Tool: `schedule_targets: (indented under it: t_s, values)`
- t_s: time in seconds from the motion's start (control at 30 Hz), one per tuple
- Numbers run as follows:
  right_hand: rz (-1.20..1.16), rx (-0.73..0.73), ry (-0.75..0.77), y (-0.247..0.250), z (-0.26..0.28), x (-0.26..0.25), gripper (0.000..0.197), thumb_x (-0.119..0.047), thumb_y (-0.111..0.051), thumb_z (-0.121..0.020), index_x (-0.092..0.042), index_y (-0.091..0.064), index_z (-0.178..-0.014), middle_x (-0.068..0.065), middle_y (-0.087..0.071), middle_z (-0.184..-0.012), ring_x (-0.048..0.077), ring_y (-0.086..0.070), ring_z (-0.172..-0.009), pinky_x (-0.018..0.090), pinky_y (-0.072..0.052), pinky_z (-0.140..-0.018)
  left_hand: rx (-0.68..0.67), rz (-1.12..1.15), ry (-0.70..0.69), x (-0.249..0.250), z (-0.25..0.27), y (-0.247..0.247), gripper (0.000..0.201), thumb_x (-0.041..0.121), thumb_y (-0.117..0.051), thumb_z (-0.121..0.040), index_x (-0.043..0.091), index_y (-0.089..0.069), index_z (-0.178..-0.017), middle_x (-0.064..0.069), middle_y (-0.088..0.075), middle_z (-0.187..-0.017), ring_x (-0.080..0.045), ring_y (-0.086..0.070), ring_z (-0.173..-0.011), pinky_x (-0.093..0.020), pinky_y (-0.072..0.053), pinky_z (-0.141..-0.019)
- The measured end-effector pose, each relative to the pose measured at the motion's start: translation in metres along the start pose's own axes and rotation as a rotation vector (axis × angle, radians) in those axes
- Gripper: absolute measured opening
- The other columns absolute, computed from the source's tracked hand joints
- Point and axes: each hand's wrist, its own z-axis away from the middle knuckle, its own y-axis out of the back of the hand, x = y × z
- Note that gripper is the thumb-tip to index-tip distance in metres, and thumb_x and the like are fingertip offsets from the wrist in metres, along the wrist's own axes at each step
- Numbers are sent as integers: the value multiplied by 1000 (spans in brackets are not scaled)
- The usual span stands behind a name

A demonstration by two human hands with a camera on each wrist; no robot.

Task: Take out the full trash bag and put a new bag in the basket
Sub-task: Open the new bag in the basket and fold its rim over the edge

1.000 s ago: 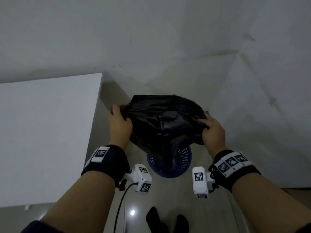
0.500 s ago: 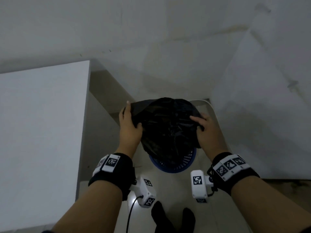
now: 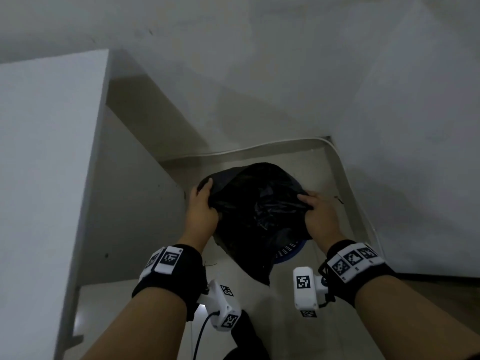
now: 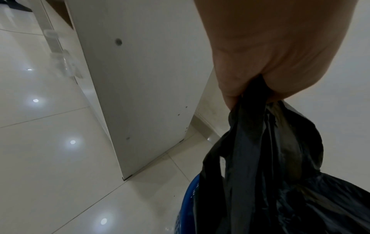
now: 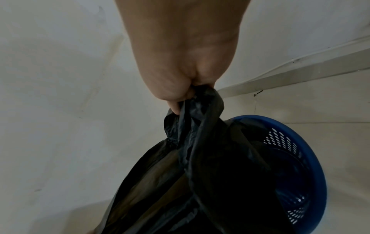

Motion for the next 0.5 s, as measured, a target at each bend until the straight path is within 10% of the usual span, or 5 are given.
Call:
schedule_targets:
  t_s: [0.3,0.5]
  values:
    - [246,-43,133,-63,-56,126,53,-7,-46,-91,-19,-46,-143,-3,-35,-151,18,-40,-133,23,-33,-102,-7,37,-82,-106,-49,-94,74,-8,-40,-92,23,-17,-155,-6,-13,-158,-22,-21,-144,-15,-20,-105]
    - [396,129,172,-80,-108,174,70,-6,-47,-85,-25,-30,-150,-5,-20,-160,26,-47,-128,30,-45,-88,160,7,-89,-148,-113,-131,68,37,-56,-94,27,-24,-153,2,-14,-159,-24,-31,-141,-28,-29,-108]
